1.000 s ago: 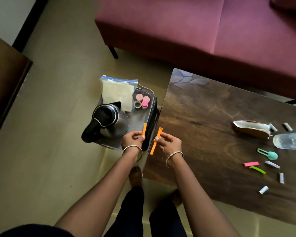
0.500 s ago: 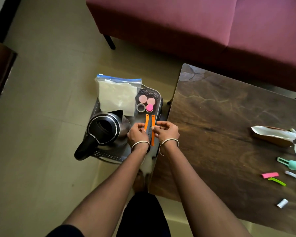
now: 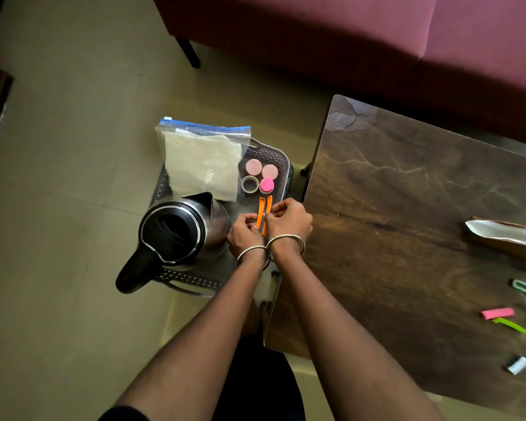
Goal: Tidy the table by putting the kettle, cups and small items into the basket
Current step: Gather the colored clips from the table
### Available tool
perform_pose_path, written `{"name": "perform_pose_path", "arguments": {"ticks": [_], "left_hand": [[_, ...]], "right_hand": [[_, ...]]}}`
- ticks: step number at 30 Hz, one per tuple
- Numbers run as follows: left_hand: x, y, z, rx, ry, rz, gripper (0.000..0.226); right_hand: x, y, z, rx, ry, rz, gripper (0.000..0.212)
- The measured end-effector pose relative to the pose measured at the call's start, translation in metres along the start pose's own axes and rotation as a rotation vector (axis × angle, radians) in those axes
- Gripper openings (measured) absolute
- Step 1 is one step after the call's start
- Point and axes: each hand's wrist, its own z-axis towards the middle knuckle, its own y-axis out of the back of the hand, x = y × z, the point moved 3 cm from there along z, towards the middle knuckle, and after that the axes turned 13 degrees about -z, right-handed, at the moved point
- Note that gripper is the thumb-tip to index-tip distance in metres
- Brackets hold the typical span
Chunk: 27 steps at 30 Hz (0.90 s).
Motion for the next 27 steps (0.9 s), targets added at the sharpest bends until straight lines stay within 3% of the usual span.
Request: {"name": "perform_pose_path", "arguments": {"ticks": [16,27], "left_hand": [[0.019,-0.004,0.007,0.070,-0.047,0.111,0.032],[0.021,0.004,-0.007,0.036,-0.061,-0.010,0.045]], "right_hand": [[-0.053,0.006,-0.015,-0.011,0.080,0.248,0.004],[-0.083,0.011,-0.031,0.029,0.052,0.306,0.002]]}}
